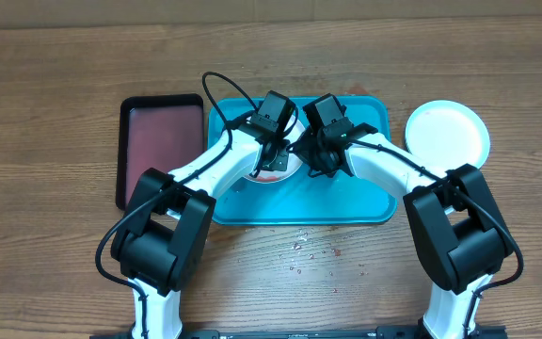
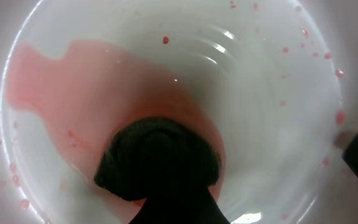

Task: Clean dirty plates on tray and stack at the side
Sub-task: 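Keep scrubbing the white plate with the sponge while right gripper holds rim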

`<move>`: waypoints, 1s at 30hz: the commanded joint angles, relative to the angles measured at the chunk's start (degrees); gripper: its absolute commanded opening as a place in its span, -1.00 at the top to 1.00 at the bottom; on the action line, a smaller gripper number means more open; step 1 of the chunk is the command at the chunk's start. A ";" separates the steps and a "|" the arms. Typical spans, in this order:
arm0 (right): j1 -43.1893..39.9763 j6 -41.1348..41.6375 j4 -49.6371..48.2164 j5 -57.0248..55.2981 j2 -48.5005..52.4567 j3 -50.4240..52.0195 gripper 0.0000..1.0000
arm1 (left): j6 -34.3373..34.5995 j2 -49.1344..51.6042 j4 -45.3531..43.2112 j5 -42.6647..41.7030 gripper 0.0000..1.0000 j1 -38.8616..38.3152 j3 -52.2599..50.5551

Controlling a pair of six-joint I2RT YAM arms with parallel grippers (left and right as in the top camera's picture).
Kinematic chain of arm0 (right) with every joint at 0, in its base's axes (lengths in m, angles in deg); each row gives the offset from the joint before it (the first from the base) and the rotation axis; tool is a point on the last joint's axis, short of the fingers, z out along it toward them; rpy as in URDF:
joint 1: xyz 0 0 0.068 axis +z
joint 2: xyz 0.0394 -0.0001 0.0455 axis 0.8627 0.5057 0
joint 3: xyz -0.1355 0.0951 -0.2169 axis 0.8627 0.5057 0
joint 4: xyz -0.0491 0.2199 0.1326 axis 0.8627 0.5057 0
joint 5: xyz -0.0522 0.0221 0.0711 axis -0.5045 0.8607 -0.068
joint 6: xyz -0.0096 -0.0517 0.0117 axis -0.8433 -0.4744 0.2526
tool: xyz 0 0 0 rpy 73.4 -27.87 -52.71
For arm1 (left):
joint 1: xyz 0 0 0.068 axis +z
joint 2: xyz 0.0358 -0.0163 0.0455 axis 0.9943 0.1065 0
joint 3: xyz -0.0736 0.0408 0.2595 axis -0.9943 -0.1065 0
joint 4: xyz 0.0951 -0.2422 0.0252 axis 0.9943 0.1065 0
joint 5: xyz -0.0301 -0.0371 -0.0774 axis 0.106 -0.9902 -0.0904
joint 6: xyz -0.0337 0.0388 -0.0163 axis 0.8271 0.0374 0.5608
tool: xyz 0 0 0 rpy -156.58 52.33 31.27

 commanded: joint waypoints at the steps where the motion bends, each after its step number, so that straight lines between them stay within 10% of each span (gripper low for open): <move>1: 0.59 2.97 -1.64 2.43 -0.57 -1.84 0.92 | -0.02 4.17 2.75 5.07 0.91 0.02 -3.10; 21: 0.31 -3.13 5.09 -1.64 -0.57 -1.84 0.92 | -6.34 4.17 2.71 9.25 0.92 8.28 -1.44; 30: 0.33 -3.15 5.01 -2.01 -0.57 -1.86 0.92 | -5.97 4.17 2.84 -5.25 0.92 5.46 -0.63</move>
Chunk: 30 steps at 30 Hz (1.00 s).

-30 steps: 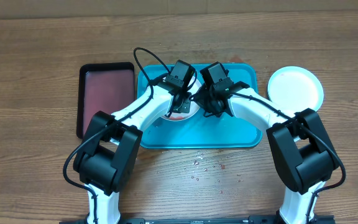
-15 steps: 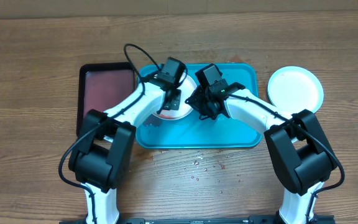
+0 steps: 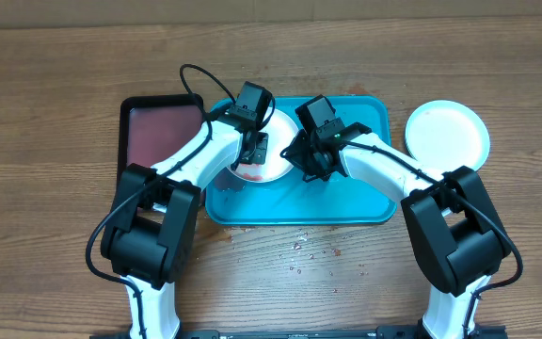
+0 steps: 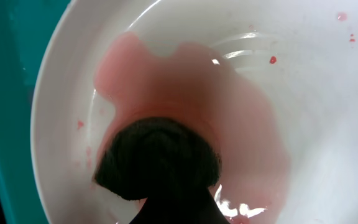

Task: Clean dirty plates on tray and stack at the side
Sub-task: 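Keep scrubbing the white plate with the sponge while right gripper holds rim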

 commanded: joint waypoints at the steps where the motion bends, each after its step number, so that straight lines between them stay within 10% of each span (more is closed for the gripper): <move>1: -1.05 -0.37 0.61 -4.11 -0.57 -0.42 0.92 | -0.13 4.04 1.11 -8.09 0.92 -1.42 -1.36; 16: -1.05 2.67 -2.64 -2.84 -0.57 -0.42 0.92 | 5.88 4.04 2.99 -12.57 0.92 -9.40 -1.36; 30: -1.05 2.60 -2.51 -2.49 -0.57 -0.42 0.92 | 7.54 4.04 4.57 2.08 0.92 -3.30 -1.36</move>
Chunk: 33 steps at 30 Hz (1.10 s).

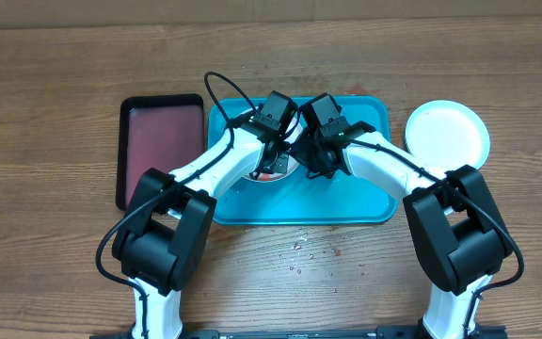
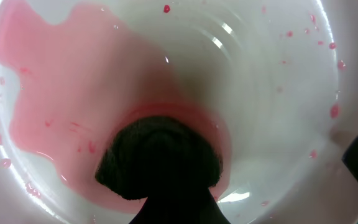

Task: Clean dirty plates on tray and stack at the side
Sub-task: 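Keep scrubbing the white plate with the sponge while right gripper holds rim, then scrub the white plate's red sauce in circles with the left-held sponge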

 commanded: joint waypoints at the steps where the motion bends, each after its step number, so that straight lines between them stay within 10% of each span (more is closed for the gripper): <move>1: -0.11 1.66 -1.14 -1.03 -0.55 -0.57 0.92 | 0.90 4.02 2.01 3.76 0.91 3.69 -2.10; 13: -0.11 1.64 -0.52 -1.03 -0.55 -0.57 0.92 | 0.90 4.02 -0.72 1.66 0.91 10.60 -2.10; 33: -0.11 2.75 -1.44 0.13 -0.55 -0.57 0.92 | 4.79 4.02 -4.26 -8.92 0.91 -0.07 -2.10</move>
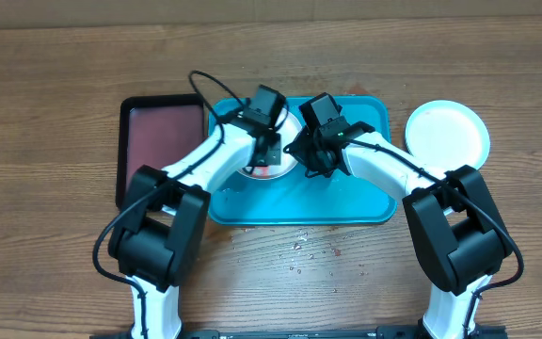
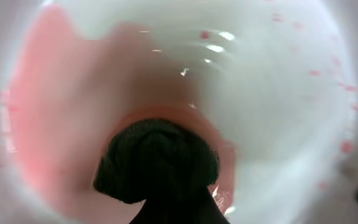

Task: Clean dirty plates on tray and stack at the side
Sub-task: 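Scrub the white plate's red sauce in circles with the left-held sponge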

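A dirty white plate (image 1: 281, 171) lies on the teal tray (image 1: 346, 200). The left wrist view is filled by the plate (image 2: 278, 93), with pink liquid (image 2: 55, 118) smeared over its left half. My left gripper (image 1: 266, 153) is shut on a black cloth (image 2: 157, 158) that presses on the plate's wet middle. At the plate's right rim my right gripper (image 1: 305, 156) appears shut on the edge; one dark fingertip shows at the lower right. A clean white plate (image 1: 447, 133) sits on the table to the right of the tray.
A black tray (image 1: 160, 141) holding red liquid stands left of the teal tray. Drops of water and red specks (image 1: 313, 252) lie on the wooden table in front of the teal tray.
My left gripper and the cloth have shifted a little to the left on the plate. The pink liquid now lies more to the left. The right gripper stays at the rim.
The cloth first pressed on the plate's middle beside a pink pool. Then it was near the plate's left edge, with the tray slid left. Then it was back to the right, and now it is slightly left again; the pink film is spread wider.
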`<move>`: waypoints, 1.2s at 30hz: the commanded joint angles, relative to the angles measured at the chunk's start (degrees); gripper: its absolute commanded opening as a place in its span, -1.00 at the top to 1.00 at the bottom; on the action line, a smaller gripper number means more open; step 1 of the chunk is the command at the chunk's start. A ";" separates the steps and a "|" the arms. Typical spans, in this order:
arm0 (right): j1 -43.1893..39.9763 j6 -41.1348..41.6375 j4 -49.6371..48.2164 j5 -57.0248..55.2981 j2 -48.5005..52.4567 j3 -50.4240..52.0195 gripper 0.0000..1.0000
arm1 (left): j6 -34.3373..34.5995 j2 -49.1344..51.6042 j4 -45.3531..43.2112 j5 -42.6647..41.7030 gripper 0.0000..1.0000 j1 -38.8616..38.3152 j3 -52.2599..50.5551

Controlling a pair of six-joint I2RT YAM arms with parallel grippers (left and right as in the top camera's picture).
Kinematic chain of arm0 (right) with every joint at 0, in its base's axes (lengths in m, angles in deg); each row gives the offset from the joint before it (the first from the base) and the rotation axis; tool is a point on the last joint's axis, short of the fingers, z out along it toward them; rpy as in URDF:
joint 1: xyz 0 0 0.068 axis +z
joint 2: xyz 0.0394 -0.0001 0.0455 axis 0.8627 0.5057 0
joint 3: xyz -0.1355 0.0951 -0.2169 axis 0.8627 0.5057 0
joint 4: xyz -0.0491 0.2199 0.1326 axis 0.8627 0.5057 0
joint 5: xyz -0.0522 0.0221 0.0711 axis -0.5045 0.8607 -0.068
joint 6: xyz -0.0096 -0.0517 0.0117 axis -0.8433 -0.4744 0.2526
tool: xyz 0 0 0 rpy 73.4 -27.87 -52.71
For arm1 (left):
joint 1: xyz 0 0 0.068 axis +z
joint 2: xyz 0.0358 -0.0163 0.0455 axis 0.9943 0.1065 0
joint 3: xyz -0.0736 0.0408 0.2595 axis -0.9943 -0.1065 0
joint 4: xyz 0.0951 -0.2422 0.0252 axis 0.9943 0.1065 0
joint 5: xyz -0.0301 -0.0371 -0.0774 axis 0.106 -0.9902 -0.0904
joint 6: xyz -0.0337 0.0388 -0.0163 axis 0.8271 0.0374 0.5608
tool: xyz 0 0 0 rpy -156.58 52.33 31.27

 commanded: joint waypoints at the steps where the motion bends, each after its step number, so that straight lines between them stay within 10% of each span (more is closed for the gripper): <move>1: -0.17 1.18 -0.66 0.07 -0.57 -0.57 0.92 | 1.44 3.67 -0.98 -7.32 0.92 -1.51 -2.03; 26: -0.11 -6.19 3.72 1.46 -0.57 -0.57 0.92 | -2.93 3.69 -22.84 -2.86 0.92 4.09 -2.03; 36: -0.11 -8.09 4.55 1.95 -0.57 -0.57 0.92 | -11.67 3.72 -18.78 -12.57 0.92 4.09 -2.03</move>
